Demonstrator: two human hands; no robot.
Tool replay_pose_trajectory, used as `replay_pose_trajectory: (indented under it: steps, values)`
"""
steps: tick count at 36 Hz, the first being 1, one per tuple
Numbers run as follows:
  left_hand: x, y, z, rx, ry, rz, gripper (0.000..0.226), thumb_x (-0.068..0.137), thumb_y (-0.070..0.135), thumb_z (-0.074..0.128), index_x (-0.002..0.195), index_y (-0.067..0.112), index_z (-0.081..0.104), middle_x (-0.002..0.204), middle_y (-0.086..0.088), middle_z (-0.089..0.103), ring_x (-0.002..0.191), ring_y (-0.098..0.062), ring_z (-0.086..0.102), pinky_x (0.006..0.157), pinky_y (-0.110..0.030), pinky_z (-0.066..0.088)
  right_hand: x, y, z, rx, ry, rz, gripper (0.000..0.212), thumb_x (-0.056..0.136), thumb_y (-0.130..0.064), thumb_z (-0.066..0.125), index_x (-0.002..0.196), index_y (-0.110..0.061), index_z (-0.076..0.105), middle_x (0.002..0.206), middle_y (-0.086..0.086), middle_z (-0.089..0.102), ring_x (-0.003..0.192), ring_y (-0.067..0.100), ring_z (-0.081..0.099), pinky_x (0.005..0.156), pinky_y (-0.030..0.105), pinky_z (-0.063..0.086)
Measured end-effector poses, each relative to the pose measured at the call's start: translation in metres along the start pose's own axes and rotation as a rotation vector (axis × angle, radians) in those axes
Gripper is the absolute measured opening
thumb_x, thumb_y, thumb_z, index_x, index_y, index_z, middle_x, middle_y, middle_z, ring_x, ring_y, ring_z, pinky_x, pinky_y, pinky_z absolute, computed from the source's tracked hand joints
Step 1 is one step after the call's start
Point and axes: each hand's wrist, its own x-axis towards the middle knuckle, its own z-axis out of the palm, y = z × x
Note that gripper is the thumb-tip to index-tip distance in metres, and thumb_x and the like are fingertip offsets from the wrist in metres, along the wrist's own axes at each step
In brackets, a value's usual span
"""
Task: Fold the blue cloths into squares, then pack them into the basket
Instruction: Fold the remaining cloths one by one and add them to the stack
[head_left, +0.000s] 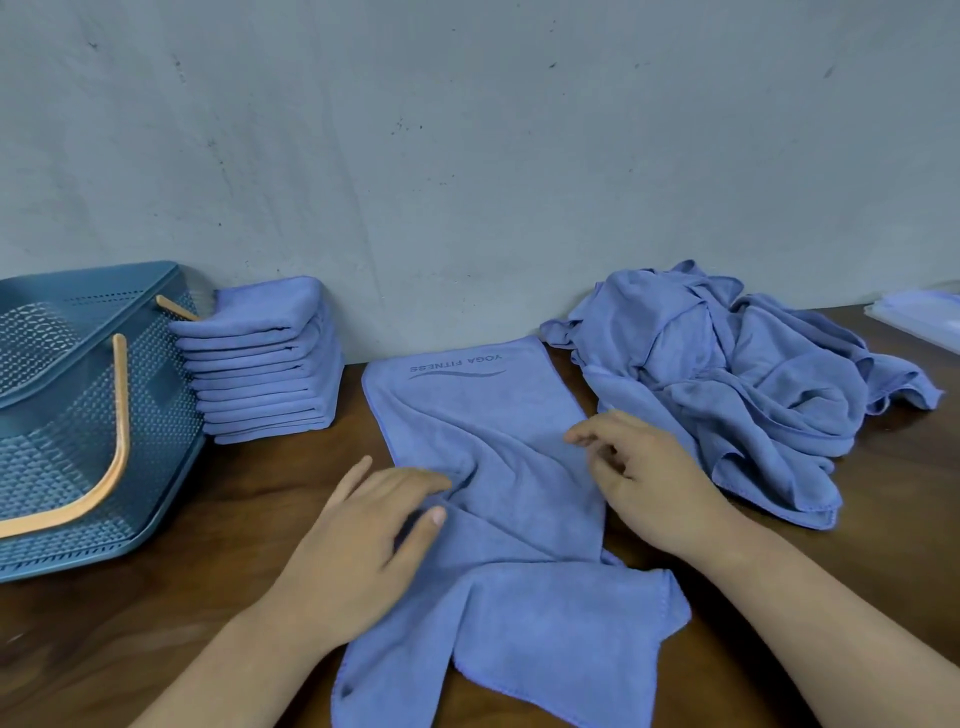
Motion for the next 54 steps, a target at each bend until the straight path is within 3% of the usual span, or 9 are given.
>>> replay_pose_trajectory:
  steps: [5,10,14,18,21,30,40,47,54]
  values:
    - [0.000,0.003,-0.004,0.127,0.070,-0.009,0.042,0.109,0.054,0.029,0.079,0.035,0.052,0.069,0.016,0.054,0.068,-0.008,0.055,0.081,-0.029,0.045,-0.003,0.001,0.008,-0.232,-0.226,-0.019,0.037,0.109,-0.034,0.053,0.145,-0.034,0.056,0.141,-0.025,0.051,0.125,-0.004,0.048,0.098,0.006,0.035]
    - [0.000,0.003,-0.016,0.491,0.184,-0.278,0.071,0.103,0.064,0.033,0.047,0.021,0.036,0.043,0.002,0.041,0.043,-0.022,0.045,0.044,-0.029,0.023,0.000,0.002,0.008,-0.228,-0.060,0.050,0.039,0.107,-0.034,0.053,0.146,-0.030,0.055,0.147,-0.013,0.051,0.132,0.011,0.045,0.104,0.022,0.035]
    - [0.004,-0.001,-0.015,0.431,0.298,-0.201,0.051,0.101,0.051,0.051,0.055,0.029,0.044,0.053,0.009,0.047,0.053,-0.018,0.050,0.049,-0.027,0.027,0.004,0.007,0.003,-0.507,0.122,0.211,0.028,0.098,-0.040,0.058,0.116,-0.022,0.070,0.118,0.000,0.065,0.110,0.024,0.050,0.091,0.039,0.045]
    - [0.002,-0.003,-0.001,0.208,0.020,-0.014,0.038,0.100,0.061,0.046,0.125,0.039,0.064,0.129,0.021,0.063,0.122,-0.008,0.058,0.100,-0.027,0.042,0.003,0.002,0.008,-0.646,0.018,0.284,0.045,0.093,-0.070,0.052,0.103,-0.030,0.069,0.114,-0.007,0.059,0.117,0.021,0.048,0.096,0.043,0.042]
    - [-0.004,-0.007,0.008,0.138,-0.260,-0.125,0.070,0.100,0.079,0.026,0.162,0.048,0.024,0.170,0.028,0.005,0.160,0.001,-0.002,0.128,-0.025,0.004,0.006,-0.003,0.011,-0.614,0.009,0.268,0.034,0.091,-0.068,0.059,0.099,-0.036,0.068,0.114,-0.013,0.058,0.120,0.019,0.048,0.099,0.042,0.038]
    - [0.002,-0.012,0.003,0.139,-0.402,-0.208,0.079,0.095,0.084,0.022,0.164,0.054,-0.002,0.168,0.029,-0.023,0.151,0.006,-0.031,0.130,-0.031,-0.012,0.020,-0.009,0.012,0.189,0.120,0.349,0.027,0.102,-0.036,0.063,0.087,-0.014,0.055,0.062,-0.010,0.047,0.059,0.008,0.043,0.064,0.030,0.039]
    - [0.003,-0.022,0.000,0.107,-0.393,-0.204,0.081,0.090,0.091,0.016,0.162,0.057,-0.001,0.167,0.031,-0.022,0.150,0.009,-0.031,0.131,-0.033,-0.011,0.017,-0.036,-0.002,0.823,-0.121,0.582,0.018,0.107,-0.030,0.061,0.123,-0.023,0.062,0.107,0.004,0.069,0.083,0.022,0.074,0.065,0.037,0.060]
    - [0.002,-0.034,-0.001,0.049,-0.309,-0.180,0.081,0.092,0.090,0.014,0.164,0.052,0.014,0.171,0.031,-0.004,0.153,0.012,-0.018,0.132,-0.031,-0.005,0.006,-0.028,-0.002,0.733,-0.315,0.433,0.040,0.095,-0.005,0.075,0.125,-0.030,0.070,0.114,0.004,0.061,0.105,0.017,0.069,0.095,0.038,0.061]
    - [0.002,-0.039,0.003,0.065,-0.257,-0.172,0.076,0.097,0.083,0.016,0.164,0.048,0.023,0.171,0.029,0.005,0.157,0.009,-0.007,0.132,-0.035,0.001,-0.005,-0.033,-0.014,0.493,-0.470,0.272,0.065,0.090,-0.010,0.083,0.139,-0.047,0.059,0.113,-0.002,0.068,0.091,0.013,0.068,0.089,0.024,0.055]
